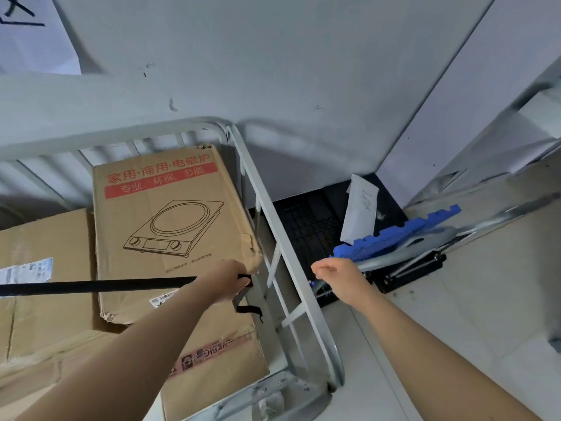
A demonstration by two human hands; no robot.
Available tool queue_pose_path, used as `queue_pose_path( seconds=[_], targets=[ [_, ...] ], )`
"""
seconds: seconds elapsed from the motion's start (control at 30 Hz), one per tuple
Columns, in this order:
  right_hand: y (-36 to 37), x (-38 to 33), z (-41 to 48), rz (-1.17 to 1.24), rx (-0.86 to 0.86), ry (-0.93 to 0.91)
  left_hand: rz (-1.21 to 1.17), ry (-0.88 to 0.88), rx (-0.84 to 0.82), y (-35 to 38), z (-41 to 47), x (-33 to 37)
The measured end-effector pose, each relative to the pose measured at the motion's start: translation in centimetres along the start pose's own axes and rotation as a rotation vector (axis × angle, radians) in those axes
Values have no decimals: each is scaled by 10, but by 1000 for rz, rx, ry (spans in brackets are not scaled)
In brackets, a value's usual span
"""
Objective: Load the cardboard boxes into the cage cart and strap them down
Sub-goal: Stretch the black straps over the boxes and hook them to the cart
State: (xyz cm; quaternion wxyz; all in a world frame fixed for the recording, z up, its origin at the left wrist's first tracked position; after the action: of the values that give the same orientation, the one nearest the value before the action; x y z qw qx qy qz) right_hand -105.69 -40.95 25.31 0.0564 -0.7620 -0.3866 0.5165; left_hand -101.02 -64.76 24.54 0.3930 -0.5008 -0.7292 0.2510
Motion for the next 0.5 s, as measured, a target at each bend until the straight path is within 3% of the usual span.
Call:
queue_pose_path(
  seconds=[0.23,0.5],
  targets=[
    [22,33,33,101,-18,66,-261,12,-106,12,40,32],
    [57,45,76,410,-227,229,-353,2,-145,27,75,35]
  ],
)
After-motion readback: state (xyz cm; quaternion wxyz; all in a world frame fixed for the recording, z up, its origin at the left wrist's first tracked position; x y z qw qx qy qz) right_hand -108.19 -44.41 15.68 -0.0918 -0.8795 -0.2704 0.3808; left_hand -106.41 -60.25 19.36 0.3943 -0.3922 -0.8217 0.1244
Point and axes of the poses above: each hand's wrist, its own z-axis towards the middle knuckle, its own y-axis out of the palm, x = y × z, the point moved 7 cm from there along z, towards the middle knuckle, and after that the axes turned 3 degrees about -y, right-handed, at the moved point
